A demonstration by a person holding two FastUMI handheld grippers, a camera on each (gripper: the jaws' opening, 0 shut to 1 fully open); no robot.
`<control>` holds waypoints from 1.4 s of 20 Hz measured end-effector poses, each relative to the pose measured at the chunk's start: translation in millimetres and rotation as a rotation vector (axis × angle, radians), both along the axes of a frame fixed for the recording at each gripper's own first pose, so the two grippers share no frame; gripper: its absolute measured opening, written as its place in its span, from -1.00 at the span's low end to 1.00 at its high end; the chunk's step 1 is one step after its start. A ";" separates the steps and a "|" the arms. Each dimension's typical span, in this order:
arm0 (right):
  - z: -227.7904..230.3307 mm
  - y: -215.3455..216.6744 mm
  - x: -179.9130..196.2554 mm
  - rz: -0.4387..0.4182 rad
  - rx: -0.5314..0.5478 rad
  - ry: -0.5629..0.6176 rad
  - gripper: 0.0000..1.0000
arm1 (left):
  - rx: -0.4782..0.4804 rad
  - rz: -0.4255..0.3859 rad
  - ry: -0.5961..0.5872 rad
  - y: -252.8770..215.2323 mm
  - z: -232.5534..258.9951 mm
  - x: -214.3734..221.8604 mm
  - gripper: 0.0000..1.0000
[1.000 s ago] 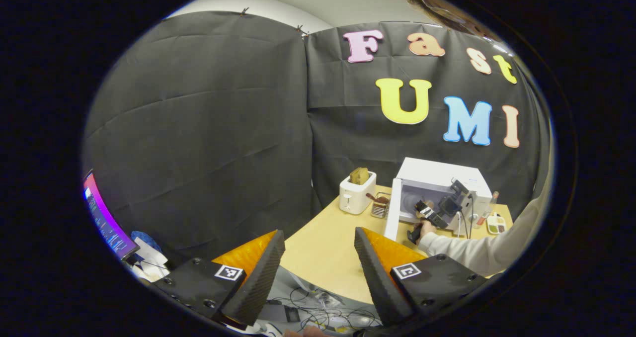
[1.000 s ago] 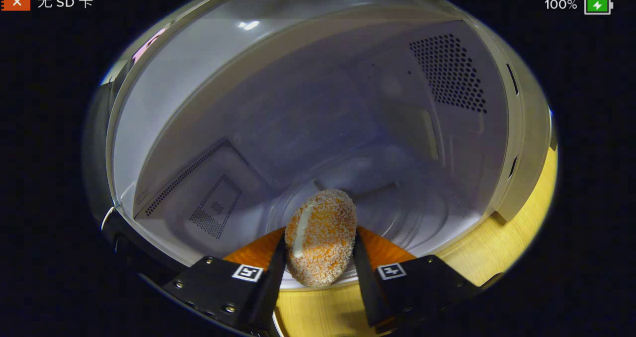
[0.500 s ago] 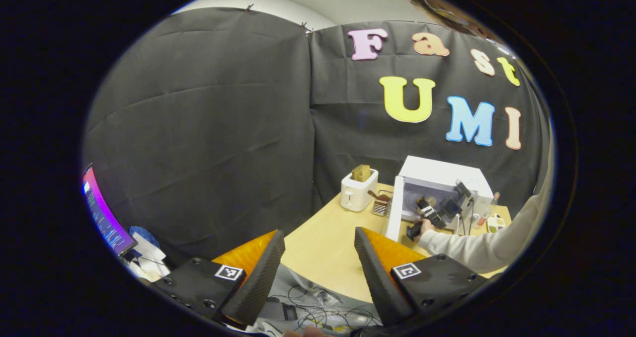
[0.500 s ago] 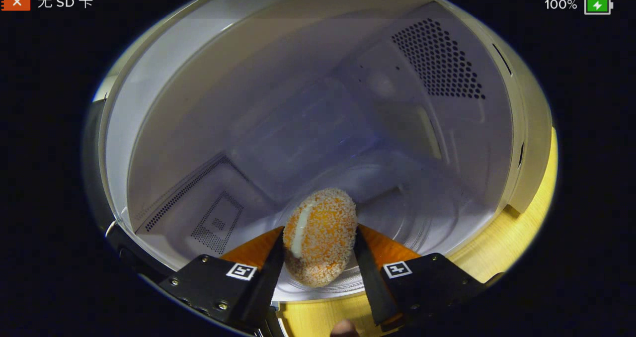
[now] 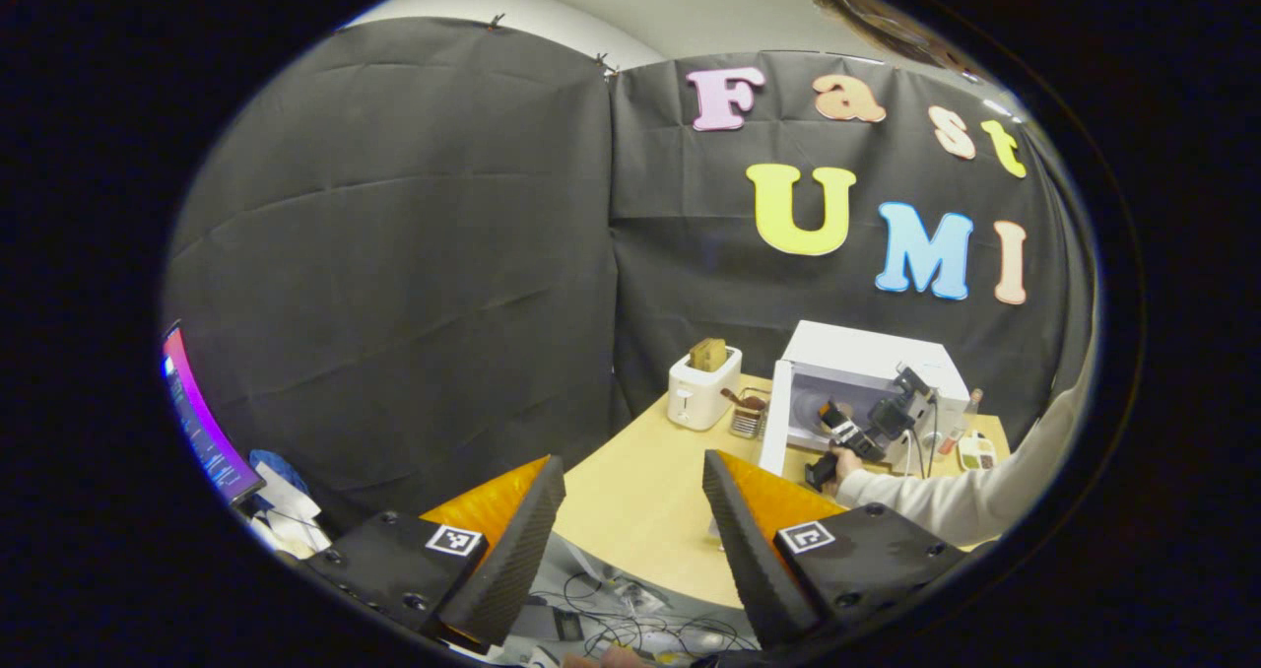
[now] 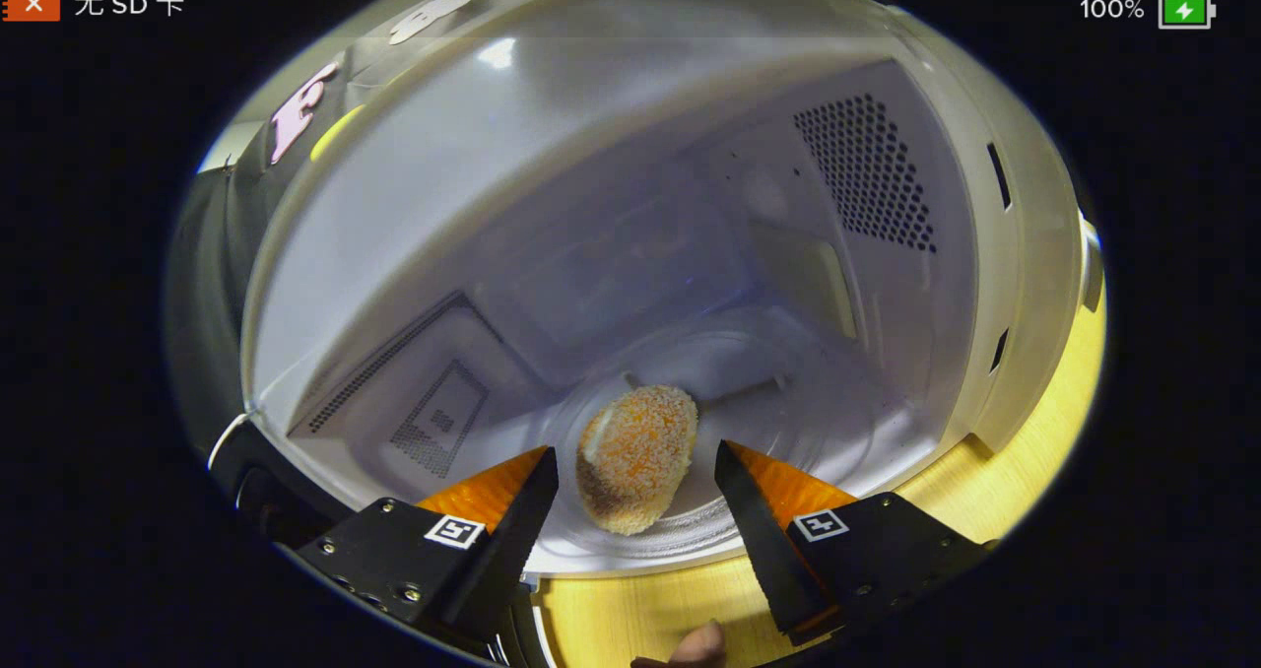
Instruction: Open the microwave oven with the left hand, put the food in, and close the microwave oven.
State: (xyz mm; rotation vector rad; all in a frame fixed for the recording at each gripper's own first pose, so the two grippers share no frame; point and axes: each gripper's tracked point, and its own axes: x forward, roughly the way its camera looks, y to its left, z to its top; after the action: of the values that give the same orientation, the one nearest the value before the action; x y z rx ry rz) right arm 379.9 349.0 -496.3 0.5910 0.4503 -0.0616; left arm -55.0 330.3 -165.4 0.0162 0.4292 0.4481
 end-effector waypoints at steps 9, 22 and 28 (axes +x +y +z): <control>100.1 -10.8 -124.4 0.263 -0.131 -0.086 0.96 | -0.031 -0.112 -0.118 32.9 -13.3 14.0 0.86; 204.9 -83.9 -355.1 0.300 -0.243 -0.087 0.95 | -0.186 -0.311 -0.129 63.2 -110.4 46.0 0.86; 226.1 -112.8 -397.7 0.352 -0.277 -0.121 0.96 | -0.142 -0.317 -0.095 39.6 -140.2 62.4 0.91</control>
State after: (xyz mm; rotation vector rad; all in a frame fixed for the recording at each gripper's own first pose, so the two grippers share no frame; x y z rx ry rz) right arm -17.7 236.2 -270.2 0.2361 0.4142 0.2438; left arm 7.4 369.9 -305.7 -0.0735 0.3562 0.1047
